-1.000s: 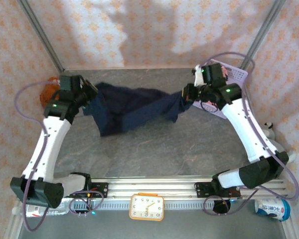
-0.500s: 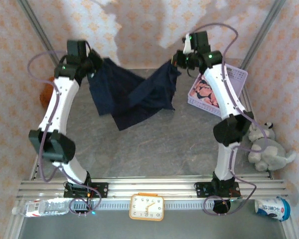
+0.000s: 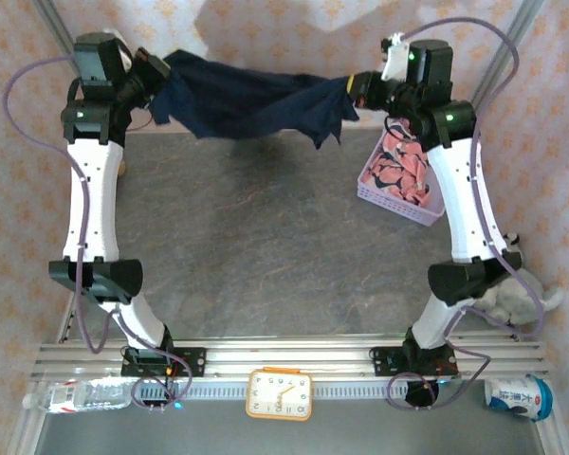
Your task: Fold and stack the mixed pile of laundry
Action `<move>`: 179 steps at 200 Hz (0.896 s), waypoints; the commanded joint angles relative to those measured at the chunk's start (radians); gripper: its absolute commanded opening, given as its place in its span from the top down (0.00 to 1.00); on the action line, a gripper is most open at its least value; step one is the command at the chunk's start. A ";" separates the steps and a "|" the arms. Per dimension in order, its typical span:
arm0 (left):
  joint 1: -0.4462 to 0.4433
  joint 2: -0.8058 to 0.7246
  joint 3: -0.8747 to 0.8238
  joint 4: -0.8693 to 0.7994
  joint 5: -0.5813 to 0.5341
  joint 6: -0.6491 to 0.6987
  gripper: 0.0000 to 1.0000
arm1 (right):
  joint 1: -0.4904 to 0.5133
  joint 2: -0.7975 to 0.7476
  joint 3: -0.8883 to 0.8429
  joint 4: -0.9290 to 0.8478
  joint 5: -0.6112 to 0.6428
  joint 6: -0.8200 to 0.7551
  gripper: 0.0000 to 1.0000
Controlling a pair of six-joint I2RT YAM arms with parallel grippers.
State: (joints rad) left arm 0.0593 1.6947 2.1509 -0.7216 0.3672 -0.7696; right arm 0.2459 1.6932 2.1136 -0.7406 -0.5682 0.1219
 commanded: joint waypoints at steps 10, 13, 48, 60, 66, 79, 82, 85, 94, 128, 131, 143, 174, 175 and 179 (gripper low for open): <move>0.011 -0.155 -0.459 0.060 -0.038 0.009 1.00 | 0.003 -0.125 -0.431 0.040 -0.153 0.042 1.00; 0.011 -0.159 -0.493 0.077 -0.044 0.005 1.00 | 0.003 -0.136 -0.471 0.060 -0.153 0.049 1.00; 0.013 0.110 -0.471 0.069 -0.038 0.045 0.86 | 0.002 -0.084 -0.624 0.100 0.031 0.046 0.81; 0.008 0.237 -0.403 0.039 0.015 0.059 0.53 | 0.003 -0.031 -0.607 0.077 0.038 0.054 0.69; 0.000 0.278 -0.382 0.018 0.006 0.067 0.41 | 0.003 -0.016 -0.608 0.079 0.038 0.067 0.61; -0.011 0.297 -0.392 0.006 -0.021 0.086 0.34 | 0.004 -0.017 -0.628 0.088 0.042 0.093 0.52; -0.014 0.291 -0.405 0.009 -0.025 0.088 0.33 | 0.004 -0.023 -0.638 0.091 0.045 0.096 0.51; -0.015 0.282 -0.420 0.011 -0.030 0.088 0.32 | 0.004 -0.029 -0.647 0.092 0.049 0.100 0.49; -0.016 0.245 -0.482 0.031 -0.039 0.085 0.28 | 0.005 -0.053 -0.676 0.090 0.066 0.103 0.46; -0.018 0.037 -0.753 0.089 -0.056 0.077 0.25 | 0.009 -0.167 -0.838 0.036 0.107 0.082 0.42; -0.019 0.015 -0.779 0.096 -0.056 0.074 0.25 | 0.009 -0.173 -0.851 0.035 0.107 0.081 0.42; -0.026 -0.065 -0.874 0.117 -0.056 0.061 0.24 | 0.011 -0.208 -0.922 0.029 0.103 0.086 0.42; -0.050 -0.252 -1.107 0.137 -0.065 0.008 0.24 | 0.033 -0.287 -1.093 0.027 0.070 0.124 0.42; -0.051 -0.255 -1.114 0.139 -0.065 0.004 0.24 | 0.033 -0.287 -1.093 0.027 0.070 0.124 0.42; -0.056 -0.279 -1.142 0.141 -0.065 -0.005 0.24 | 0.039 -0.296 -1.116 0.030 0.074 0.130 0.42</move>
State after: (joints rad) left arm 0.0299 1.5116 1.1637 -0.6048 0.3290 -0.7219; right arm 0.2573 1.4532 1.1015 -0.6891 -0.5007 0.2165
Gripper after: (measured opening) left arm 0.757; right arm 0.581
